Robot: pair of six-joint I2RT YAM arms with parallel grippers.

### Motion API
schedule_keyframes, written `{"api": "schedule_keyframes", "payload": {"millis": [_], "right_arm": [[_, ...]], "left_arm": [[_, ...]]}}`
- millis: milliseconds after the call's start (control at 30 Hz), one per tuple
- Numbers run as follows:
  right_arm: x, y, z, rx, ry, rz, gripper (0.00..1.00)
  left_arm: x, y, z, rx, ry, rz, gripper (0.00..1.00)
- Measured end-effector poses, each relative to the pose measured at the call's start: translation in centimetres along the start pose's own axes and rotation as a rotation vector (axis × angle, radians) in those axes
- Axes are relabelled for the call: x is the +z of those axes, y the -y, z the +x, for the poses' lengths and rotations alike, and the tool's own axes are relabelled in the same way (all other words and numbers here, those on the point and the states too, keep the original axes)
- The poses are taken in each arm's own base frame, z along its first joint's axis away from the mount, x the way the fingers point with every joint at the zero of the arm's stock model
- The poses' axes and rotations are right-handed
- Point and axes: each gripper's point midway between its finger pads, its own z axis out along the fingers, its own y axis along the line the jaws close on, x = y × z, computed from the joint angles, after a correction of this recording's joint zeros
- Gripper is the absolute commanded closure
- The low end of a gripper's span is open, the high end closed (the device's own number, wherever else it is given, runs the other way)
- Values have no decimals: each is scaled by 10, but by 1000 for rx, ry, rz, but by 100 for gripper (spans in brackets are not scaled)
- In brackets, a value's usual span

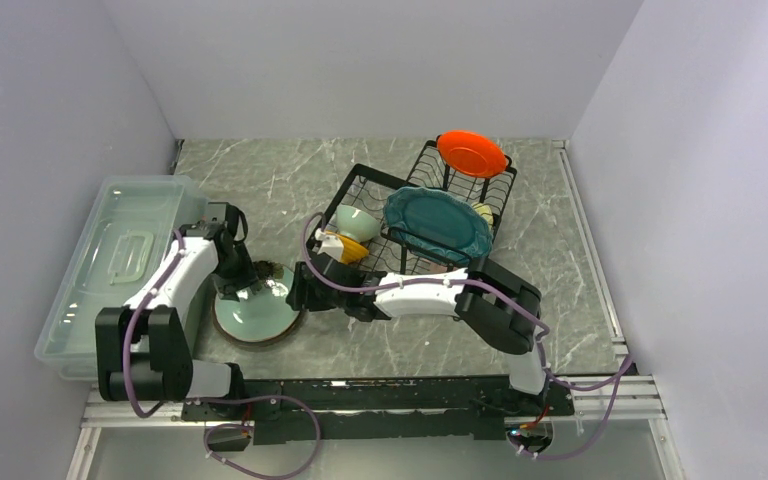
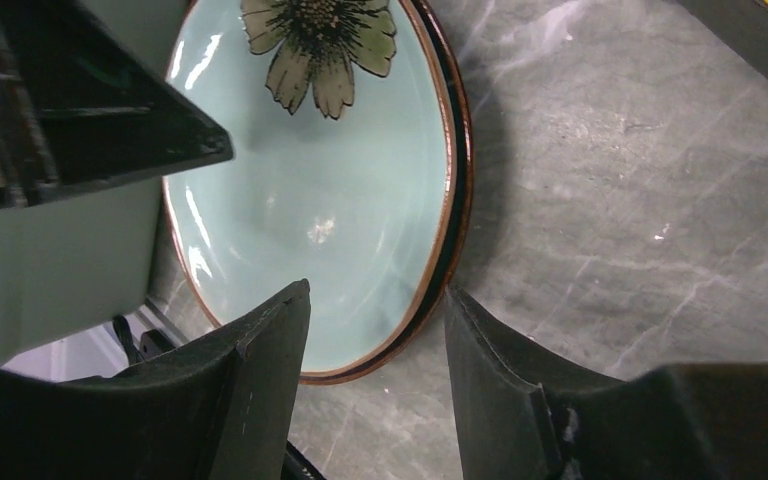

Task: Load the mixed dishes into the dish rack
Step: Pick up the plate at the center of the board.

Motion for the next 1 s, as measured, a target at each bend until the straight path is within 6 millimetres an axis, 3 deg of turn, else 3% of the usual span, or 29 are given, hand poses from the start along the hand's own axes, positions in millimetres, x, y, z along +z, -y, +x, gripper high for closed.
{"api": "schedule_keyframes", "payload": {"millis": [367, 700, 1000], "right_arm": [[3, -9, -3, 11, -2, -54, 47], [4, -8, -4, 17, 0, -59, 47], [6, 19, 5, 30, -14, -17, 47]], "left_arm": [[27, -3, 11, -19, -134, -14, 58], [33, -1, 14, -17, -195, -6, 63], [34, 3, 16, -11, -231, 17, 65]]}}
